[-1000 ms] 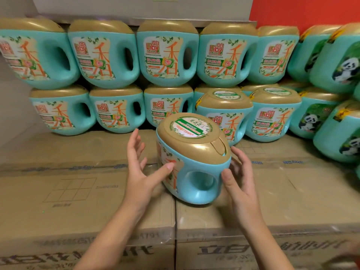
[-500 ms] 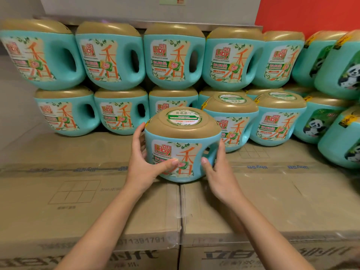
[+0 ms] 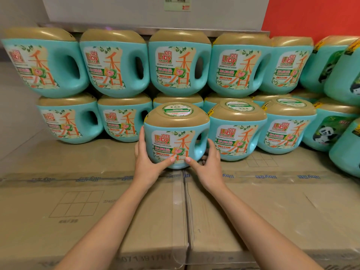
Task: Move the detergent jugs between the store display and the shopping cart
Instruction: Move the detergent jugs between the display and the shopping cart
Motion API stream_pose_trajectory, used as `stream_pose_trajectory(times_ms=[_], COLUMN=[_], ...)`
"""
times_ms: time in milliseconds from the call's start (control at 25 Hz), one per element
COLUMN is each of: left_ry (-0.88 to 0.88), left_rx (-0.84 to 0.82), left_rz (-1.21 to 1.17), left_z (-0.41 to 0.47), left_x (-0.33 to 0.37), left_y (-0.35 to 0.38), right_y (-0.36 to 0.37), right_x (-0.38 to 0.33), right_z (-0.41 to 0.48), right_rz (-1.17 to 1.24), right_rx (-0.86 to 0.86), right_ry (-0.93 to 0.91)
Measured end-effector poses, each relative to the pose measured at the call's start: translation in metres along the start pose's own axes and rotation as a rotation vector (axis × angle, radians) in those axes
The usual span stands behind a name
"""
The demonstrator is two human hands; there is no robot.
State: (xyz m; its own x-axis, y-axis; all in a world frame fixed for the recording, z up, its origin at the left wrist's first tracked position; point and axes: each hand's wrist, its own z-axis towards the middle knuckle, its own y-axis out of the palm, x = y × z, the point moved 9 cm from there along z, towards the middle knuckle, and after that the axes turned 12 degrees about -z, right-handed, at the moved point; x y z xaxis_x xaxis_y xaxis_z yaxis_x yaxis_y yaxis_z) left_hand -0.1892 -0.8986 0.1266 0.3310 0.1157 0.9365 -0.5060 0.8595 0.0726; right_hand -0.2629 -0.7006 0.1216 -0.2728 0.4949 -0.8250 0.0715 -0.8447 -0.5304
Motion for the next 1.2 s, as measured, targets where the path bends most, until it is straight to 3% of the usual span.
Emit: stream_pose_trajectory(times_ms=[160, 320, 560, 720, 920, 1080, 1200], left_ry=[-0.004, -0.028, -0.051, -0.161, -0.083, -0.057, -0.185], left_rx=[0.080, 0.144, 0.192, 0.118, 0.272, 0.041, -0.149], left_rz=[-0.101, -0.091, -0.017, -0.147, -0.036, -0.285, -0.409], left_z=[0.005, 0.015, 0.014, 0.007, -0.032, -0.095, -0.167], left_x=[-0.019, -0.025, -0.026, -0.031, 0.007, 0.054, 0.071], left_y=[0.000, -0.001, -0.007, -0.007, -0.013, 0.029, 0.078], right_y=[0.005, 0.007, 0.006, -0.005, -0.036, -0.101, -0.168], right_x=[0.010, 0.014, 0.014, 0.005, -0.003, 0.025, 0.065], right_z=[0.008, 0.021, 0.020, 0.005, -0.058, -0.140, -0.214], right_rz=[0.036, -0.157, -0.171, -0.107, 0.180, 0.381, 0.329], right_rx=[0.050, 0.107, 0.141, 0.197, 0.230, 0.333, 0.439], right_ry=[0.040, 0.089, 0.096, 0.101, 0.063, 0.084, 0.169])
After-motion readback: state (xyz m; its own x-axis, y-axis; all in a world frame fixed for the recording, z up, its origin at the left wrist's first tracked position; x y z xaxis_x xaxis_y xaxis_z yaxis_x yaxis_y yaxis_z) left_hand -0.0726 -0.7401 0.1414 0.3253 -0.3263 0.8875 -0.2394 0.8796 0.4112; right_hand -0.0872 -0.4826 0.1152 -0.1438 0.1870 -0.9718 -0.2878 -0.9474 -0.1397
